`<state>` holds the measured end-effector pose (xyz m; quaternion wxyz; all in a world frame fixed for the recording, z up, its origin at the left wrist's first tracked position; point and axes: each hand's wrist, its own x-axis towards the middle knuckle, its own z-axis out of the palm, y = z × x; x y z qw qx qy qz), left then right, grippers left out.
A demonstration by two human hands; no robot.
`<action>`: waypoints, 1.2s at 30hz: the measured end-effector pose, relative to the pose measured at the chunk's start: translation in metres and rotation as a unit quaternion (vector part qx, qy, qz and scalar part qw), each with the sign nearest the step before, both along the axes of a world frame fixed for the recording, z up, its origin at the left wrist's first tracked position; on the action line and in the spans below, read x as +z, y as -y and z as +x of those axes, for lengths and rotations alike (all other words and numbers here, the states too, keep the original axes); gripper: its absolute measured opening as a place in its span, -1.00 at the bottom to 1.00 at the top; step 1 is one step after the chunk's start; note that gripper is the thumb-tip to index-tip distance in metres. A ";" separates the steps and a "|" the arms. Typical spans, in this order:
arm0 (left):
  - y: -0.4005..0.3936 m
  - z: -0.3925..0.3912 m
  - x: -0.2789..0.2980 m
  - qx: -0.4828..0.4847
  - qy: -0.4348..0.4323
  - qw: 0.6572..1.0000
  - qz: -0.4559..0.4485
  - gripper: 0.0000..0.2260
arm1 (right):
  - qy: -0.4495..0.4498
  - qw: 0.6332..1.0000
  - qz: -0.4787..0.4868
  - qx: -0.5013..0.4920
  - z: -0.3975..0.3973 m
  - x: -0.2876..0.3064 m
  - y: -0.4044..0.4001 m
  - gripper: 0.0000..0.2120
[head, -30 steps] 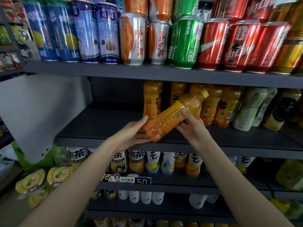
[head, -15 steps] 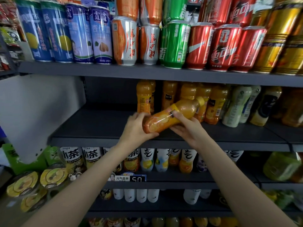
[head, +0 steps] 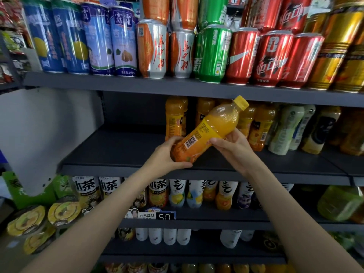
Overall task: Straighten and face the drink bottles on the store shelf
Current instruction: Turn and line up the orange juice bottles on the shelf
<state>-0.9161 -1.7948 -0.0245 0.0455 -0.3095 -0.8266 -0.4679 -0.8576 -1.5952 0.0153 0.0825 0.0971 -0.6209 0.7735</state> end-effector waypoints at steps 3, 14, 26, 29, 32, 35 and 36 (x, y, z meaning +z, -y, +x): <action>0.000 -0.004 0.001 0.012 -0.008 1.000 0.009 -0.40 | -0.026 0.992 0.116 -0.036 -0.008 0.005 0.011 -0.45; 0.025 -0.023 -0.016 0.136 0.030 0.986 0.094 -0.52 | -0.113 0.942 0.312 -0.050 -0.059 -0.014 0.077 -0.27; 0.027 -0.083 -0.011 0.266 0.057 0.961 0.036 -0.51 | 0.075 0.886 0.327 -0.321 -0.130 -0.039 0.007 -0.45; 0.021 -0.093 -0.012 0.286 0.058 0.956 0.034 -0.52 | 0.088 0.884 0.312 -0.337 -0.160 -0.042 0.005 -0.35; 0.019 -0.099 -0.014 0.296 0.053 0.953 0.028 -0.51 | 0.116 0.892 0.275 -0.340 -0.191 -0.046 0.005 -0.26; 0.019 -0.101 -0.016 0.299 0.054 0.952 0.032 -0.50 | 0.164 0.900 0.213 -0.342 -0.229 -0.063 -0.003 -0.27; 0.019 -0.101 -0.017 0.300 0.052 0.952 0.033 -0.50 | 0.171 0.899 0.210 -0.345 -0.245 -0.074 -0.010 -0.29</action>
